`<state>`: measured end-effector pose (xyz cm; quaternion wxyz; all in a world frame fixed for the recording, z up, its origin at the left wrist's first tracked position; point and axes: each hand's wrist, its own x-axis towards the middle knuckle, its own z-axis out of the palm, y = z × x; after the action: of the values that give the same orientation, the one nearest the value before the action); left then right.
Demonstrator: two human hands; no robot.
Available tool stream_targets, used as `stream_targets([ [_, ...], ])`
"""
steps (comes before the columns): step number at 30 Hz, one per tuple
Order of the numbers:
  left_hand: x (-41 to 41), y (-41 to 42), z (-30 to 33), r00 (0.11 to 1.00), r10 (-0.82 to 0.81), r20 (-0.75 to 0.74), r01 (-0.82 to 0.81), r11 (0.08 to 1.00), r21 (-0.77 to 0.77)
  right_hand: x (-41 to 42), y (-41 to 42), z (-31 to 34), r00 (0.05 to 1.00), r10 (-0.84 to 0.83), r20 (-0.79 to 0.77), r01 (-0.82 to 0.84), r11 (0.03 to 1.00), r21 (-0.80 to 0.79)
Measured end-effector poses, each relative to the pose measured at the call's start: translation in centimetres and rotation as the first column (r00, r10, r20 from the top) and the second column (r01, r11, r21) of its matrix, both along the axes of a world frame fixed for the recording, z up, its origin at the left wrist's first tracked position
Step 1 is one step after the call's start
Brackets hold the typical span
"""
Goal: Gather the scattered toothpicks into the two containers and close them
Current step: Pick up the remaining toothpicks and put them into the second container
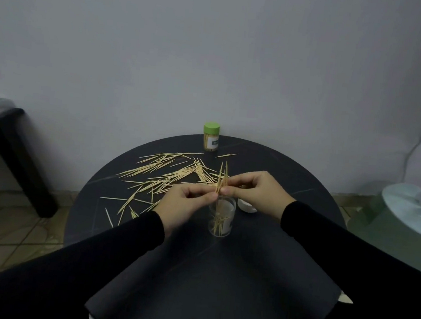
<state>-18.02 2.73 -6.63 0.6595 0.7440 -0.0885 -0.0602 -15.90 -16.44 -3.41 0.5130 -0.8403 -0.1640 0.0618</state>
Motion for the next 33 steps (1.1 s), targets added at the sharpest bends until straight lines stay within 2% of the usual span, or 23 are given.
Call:
stream_targets([
  [7, 0.2, 0.6, 0.2, 0.992, -0.055, 0.118, 0.048, 0.997, 0.063, 0.1, -0.5, 0.5, 0.995, 0.083, 0.050, -0.080, 0.994, -0.075],
  [13, 1.3, 1.0, 0.5, 0.974, -0.028, 0.225, -0.003, 0.990, 0.139, 1.8, -0.6, 0.1, 0.999, -0.041, 0.036, 0.042, 0.998, -0.037],
  [15, 1.8, 0.9, 0.5, 0.976, -0.028, 0.216, -0.001, 0.991, 0.133, 2.5, -0.4, -0.3, 0.997, -0.063, 0.050, 0.067, 0.994, -0.087],
  [17, 2.6, 0.5, 0.4, 0.976, 0.015, 0.215, -0.050, 0.986, 0.158, 3.6, -0.2, -1.0, 0.990, -0.097, 0.104, 0.119, 0.965, -0.233],
  [19, 3.8, 0.5, 0.0, 0.960, 0.057, 0.273, -0.157, 0.920, 0.360, 4.3, 0.1, -1.3, 0.980, -0.079, 0.184, 0.163, 0.848, -0.504],
  [20, 4.6, 0.8, -0.2, 0.953, 0.022, 0.302, -0.186, 0.830, 0.525, 4.6, 0.2, -1.3, 0.976, -0.037, 0.213, 0.165, 0.762, -0.627],
  [22, 5.7, 1.4, -0.3, 0.962, -0.130, 0.241, -0.118, 0.596, 0.794, 5.1, 0.6, -1.2, 0.974, 0.061, 0.218, 0.137, 0.606, -0.784],
  [24, 6.4, 2.2, 0.0, 0.965, -0.218, 0.147, -0.037, 0.443, 0.896, 5.6, 1.1, -1.2, 0.972, 0.101, 0.212, 0.127, 0.538, -0.834],
  [28, 7.7, 3.8, 0.3, 0.955, -0.275, 0.113, -0.008, 0.357, 0.934, 6.8, 1.7, -1.7, 0.961, 0.120, 0.250, 0.162, 0.490, -0.857],
  [33, 8.9, 4.8, -1.6, 0.964, -0.222, 0.149, -0.040, 0.431, 0.901, 8.4, 1.8, -2.1, 0.965, 0.125, 0.229, 0.144, 0.477, -0.867],
])
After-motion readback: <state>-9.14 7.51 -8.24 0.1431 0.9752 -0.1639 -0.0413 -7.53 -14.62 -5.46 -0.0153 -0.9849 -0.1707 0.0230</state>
